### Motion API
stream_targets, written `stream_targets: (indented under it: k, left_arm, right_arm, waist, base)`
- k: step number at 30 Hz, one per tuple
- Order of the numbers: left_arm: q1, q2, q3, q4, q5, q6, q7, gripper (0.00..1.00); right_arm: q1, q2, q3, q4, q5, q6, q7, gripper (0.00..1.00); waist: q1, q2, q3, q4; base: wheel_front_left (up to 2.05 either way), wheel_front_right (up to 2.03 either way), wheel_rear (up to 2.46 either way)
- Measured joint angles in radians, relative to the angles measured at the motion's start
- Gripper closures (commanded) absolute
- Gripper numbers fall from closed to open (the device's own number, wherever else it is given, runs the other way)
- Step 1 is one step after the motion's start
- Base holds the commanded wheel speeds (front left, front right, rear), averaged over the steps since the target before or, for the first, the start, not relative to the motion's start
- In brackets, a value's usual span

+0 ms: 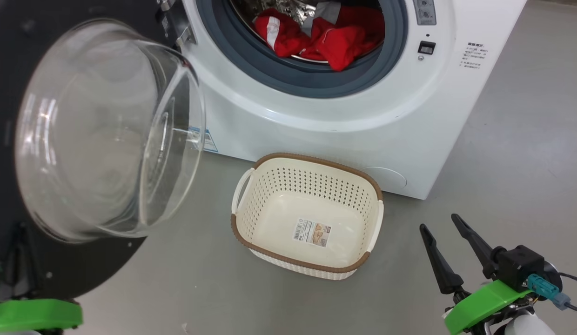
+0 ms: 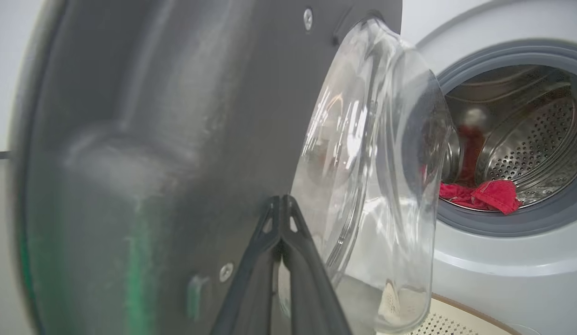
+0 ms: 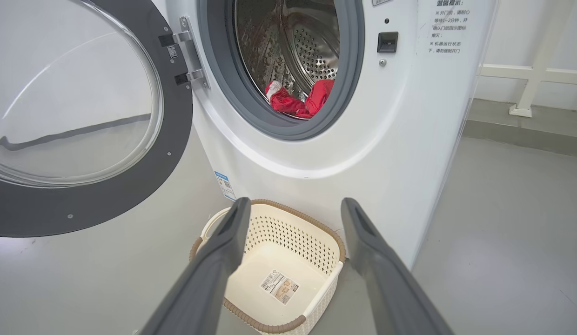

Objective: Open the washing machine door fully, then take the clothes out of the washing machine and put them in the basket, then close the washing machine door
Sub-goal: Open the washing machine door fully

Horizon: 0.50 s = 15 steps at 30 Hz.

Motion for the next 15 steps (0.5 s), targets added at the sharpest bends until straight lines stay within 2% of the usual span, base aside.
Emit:
stream_targets:
  k: [15]
  left_arm:
    - [-0.139,0.072,0.158,0.185,0.081,-0.009,-0.001,1.00]
  right_arm:
    - [-0.014,-0.002,0.005,-0.002,-0.001,0.000,0.000,0.00]
  waist:
    - [0.0000,0.0000,0.029,-0.019]
  base:
    - [0.00,0.00,0.00]
